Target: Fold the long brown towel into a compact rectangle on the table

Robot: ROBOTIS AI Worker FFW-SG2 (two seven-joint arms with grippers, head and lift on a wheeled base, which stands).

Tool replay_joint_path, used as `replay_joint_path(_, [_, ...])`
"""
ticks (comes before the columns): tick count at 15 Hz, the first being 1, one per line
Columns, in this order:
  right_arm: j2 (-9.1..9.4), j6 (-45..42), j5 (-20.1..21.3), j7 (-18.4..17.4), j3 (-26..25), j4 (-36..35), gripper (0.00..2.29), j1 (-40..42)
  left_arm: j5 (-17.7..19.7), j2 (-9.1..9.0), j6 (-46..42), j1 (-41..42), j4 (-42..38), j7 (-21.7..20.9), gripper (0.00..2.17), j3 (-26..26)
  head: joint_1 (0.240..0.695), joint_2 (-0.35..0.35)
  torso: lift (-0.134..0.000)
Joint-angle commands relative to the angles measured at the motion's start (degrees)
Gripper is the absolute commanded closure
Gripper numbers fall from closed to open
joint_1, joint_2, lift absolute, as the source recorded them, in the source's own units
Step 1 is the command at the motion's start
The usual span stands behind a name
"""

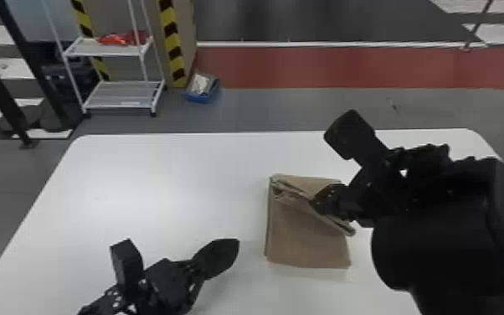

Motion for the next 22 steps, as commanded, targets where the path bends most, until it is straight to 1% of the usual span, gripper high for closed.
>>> replay_joint_path(1, [-0.17, 0.17, 0.19, 0.45, 0.00, -0.17, 1.30, 0.46, -0.02, 0.00, 0.00, 1.35, -1.77, 0.57, 2.08, -2.38, 0.695, -0.003, -0.124])
replay_joint_path(3, [-0.26, 0.17, 0.36, 0.45, 0.18, -0.17, 1.30, 0.81, 0.15, 0.00, 0.00, 2.49, -4.23, 0.74, 2.08, -4.31, 0.695, -0.024, -0.124])
replay_joint_path(7, [-0.61, -0.18, 1.42, 0.45, 0.79, -0.26, 1.30, 1.42, -0.37, 0.00, 0.18, 1.96, -4.40, 2.24, 2.08, -8.18, 0.695, -0.074, -0.124])
replay_joint_path(11, [-1.75, -0.71, 2.30, 0.45, 1.58, -0.17, 1.30, 1.69, -1.61, -0.09, 0.35, -0.23, -2.29, 3.82, 2.08, -11.17, 0.695, -0.111, -0.124])
replay_joint_path(13, [-2.02, -0.88, 2.39, 0.45, 2.11, -0.17, 1.30, 2.04, -1.87, -0.09, 0.18, -1.82, -0.10, 5.14, 2.08, -12.66, 0.695, -0.133, -0.124])
replay_joint_path(16, [-2.28, -0.88, 2.65, 0.45, 2.90, -0.35, 1.30, 2.74, -2.57, -0.44, 0.00, -4.45, 2.98, 6.28, 2.08, -13.01, 0.695, -0.149, -0.124])
replay_joint_path(18, [-3.16, -1.06, 2.74, 0.45, 3.16, -1.14, 1.30, 3.27, -3.98, -0.35, 0.18, -5.24, 4.04, 6.45, 2.08, -13.10, 0.695, -0.148, -0.124])
replay_joint_path(20, [-3.60, -1.06, 2.74, 0.45, 3.16, -1.40, 1.30, 3.62, -5.30, -0.18, 0.71, -5.51, 4.39, 6.45, 2.08, -13.10, 0.695, -0.148, -0.124])
replay_joint_path(22, [-3.69, -1.23, 2.74, 0.45, 3.16, -1.84, 1.30, 3.80, -5.56, 0.09, 0.88, -5.33, 4.39, 6.19, 2.08, -13.01, 0.695, -0.150, -0.124])
